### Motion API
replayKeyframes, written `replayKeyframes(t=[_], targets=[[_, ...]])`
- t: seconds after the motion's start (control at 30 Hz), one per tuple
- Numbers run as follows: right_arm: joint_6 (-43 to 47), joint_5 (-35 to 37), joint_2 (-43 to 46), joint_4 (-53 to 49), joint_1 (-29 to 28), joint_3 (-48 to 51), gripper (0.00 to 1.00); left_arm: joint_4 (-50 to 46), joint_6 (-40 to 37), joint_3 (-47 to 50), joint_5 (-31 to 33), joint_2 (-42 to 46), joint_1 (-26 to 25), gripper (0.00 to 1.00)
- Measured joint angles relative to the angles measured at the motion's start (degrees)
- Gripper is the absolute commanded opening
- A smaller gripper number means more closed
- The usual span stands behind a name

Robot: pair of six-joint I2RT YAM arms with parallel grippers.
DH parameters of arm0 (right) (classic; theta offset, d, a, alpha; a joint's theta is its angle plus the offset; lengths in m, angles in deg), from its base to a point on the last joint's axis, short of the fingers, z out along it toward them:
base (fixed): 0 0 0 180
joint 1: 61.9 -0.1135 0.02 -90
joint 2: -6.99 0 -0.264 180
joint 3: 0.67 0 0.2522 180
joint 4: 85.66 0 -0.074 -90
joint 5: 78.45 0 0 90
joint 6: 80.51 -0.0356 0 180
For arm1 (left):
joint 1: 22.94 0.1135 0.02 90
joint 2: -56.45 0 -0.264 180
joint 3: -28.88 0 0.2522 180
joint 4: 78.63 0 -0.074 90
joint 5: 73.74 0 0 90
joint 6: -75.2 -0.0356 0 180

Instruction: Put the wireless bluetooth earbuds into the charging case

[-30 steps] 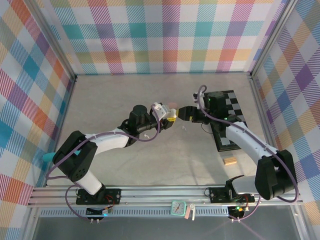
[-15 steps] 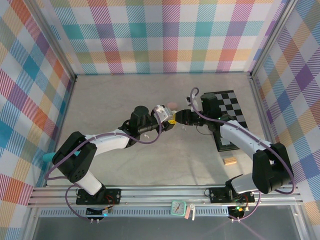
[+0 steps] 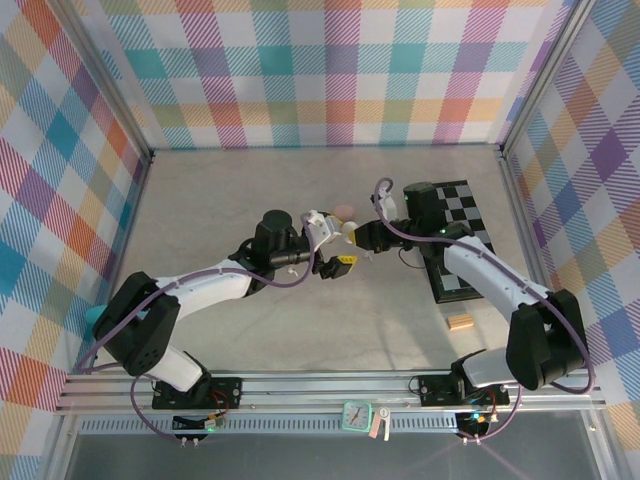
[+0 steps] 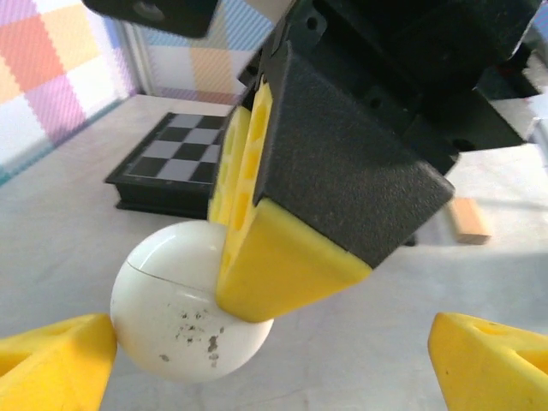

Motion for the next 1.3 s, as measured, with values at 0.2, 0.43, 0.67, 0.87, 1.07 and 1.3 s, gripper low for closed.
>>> replayKeyframes(t=[0.2,0.43,0.67,0.87,1.07,1.3], targets=[[17.46,-5.18,0.15,-13.55,-0.02,-5.99,0.17,-6.27,3.08,0.37,-9.81,1.73,2.21,0.82],[29.18,-8.35,0.9,-24.04,-3.21,-6.73,0.17,-19.06,0.68,-2.6,-18.32,1.73,2.56,0.62],[33.46,-8.72,1.75,-28.13,-4.9,-6.78,0.17,-24.15,-0.83,-5.07,-25.03,1.73,2.56,0.5],[34.14,-9.2,1.79,-28.7,-5.31,-7.26,0.16,-27.96,-3.37,-5.4,-27.58,1.73,2.54,0.42],[34.36,-9.44,1.79,-29.16,-6.14,-7.82,0.15,-30.58,-5.38,-5.77,-28.37,1.73,2.4,0.4],[35.26,-9.86,1.62,-30.34,-6.67,-8.94,0.14,-31.65,-5.84,-6.45,-28.41,1.73,2.36,0.35]])
